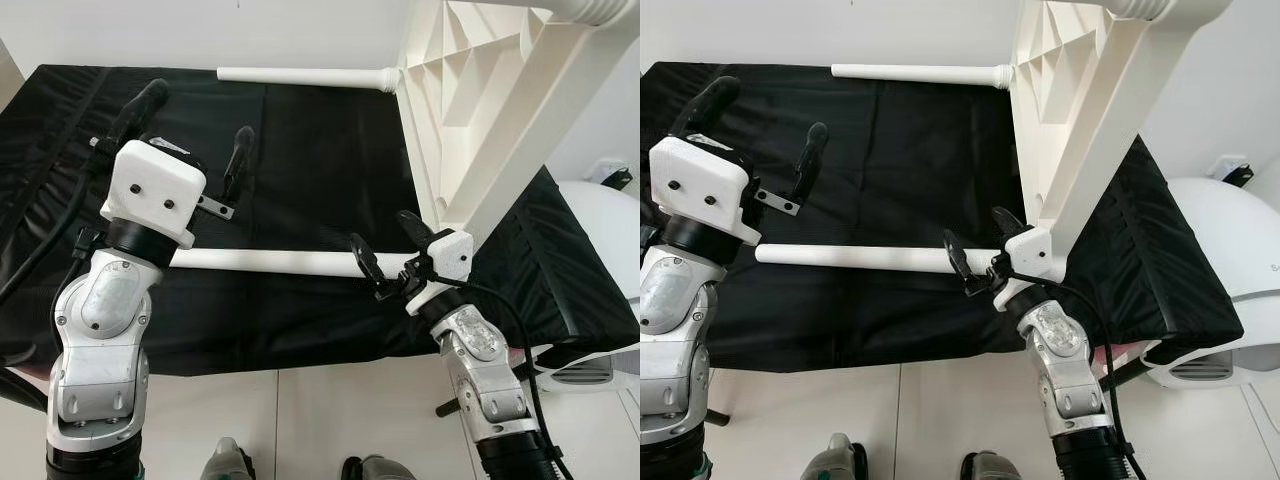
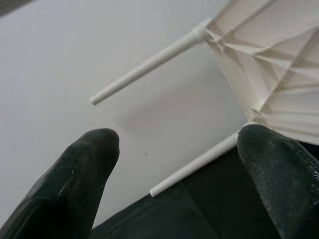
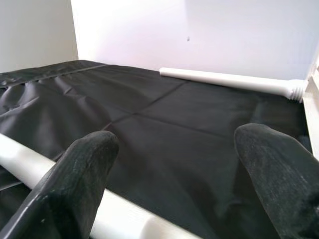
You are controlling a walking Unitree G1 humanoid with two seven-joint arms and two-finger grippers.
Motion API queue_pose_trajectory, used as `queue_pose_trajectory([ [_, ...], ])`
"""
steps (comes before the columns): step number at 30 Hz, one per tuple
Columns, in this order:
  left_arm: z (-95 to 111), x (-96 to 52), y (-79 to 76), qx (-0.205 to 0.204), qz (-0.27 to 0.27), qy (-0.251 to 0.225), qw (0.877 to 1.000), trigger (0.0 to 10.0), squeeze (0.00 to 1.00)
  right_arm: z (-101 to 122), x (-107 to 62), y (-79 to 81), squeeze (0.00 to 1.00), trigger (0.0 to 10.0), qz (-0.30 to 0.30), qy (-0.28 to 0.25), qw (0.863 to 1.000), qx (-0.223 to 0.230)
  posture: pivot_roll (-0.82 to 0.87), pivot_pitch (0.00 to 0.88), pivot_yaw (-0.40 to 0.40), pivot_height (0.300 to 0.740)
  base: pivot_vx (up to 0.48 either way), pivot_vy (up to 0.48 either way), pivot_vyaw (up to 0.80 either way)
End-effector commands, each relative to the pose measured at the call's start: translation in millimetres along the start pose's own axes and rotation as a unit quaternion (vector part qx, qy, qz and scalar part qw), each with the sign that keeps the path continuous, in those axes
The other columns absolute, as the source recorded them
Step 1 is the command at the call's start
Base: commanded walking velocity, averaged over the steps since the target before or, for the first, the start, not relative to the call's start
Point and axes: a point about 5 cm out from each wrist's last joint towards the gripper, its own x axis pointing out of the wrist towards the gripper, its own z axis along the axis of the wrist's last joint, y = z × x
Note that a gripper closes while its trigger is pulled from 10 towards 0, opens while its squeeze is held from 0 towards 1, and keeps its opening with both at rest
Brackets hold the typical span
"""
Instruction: Building children table
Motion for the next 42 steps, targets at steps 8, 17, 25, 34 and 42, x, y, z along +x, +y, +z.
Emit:
queue_pose_trajectory([
  [8,14.2,-0.5,9.9,0.134,0.036,-0.032,0.99,10.0,0.0,-0.7,1.6,-7.4,0.0,10.0,0.005,-0.004,1.0,-0.011,0.14,0.101,-0.077,0.74,0.0,0.0,0.0],
  [17,20.4,-5.6,23.8,0.205,0.092,-0.049,0.973,10.0,0.0,-3.7,7.0,-8.4,0.0,10.0,0.014,-0.008,1.0,-0.013,0.16,0.093,-0.089,0.74,0.0,0.0,0.0],
  [25,29.1,-8.5,29.7,0.249,0.119,-0.071,0.958,10.0,0.0,-4.6,10.1,-8.5,0.0,10.0,0.021,-0.009,1.0,-0.014,0.17,0.088,-0.098,0.74,0.0,0.0,0.0],
  [34,45.9,-8.9,42.8,0.312,0.161,-0.117,0.929,10.0,0.0,-6.3,17.6,-10.5,0.0,10.0,0.024,-0.016,0.999,-0.017,0.18,0.077,-0.097,0.74,0.0,0.0,0.0],
  [42,52.2,0.1,53.5,0.32,0.171,-0.139,0.921,10.0,0.0,-6.5,22.6,-9.9,0.0,10.0,0.026,-0.022,0.999,-0.019,0.18,0.084,-0.078,0.74,0.0,0.0,0.0],
])
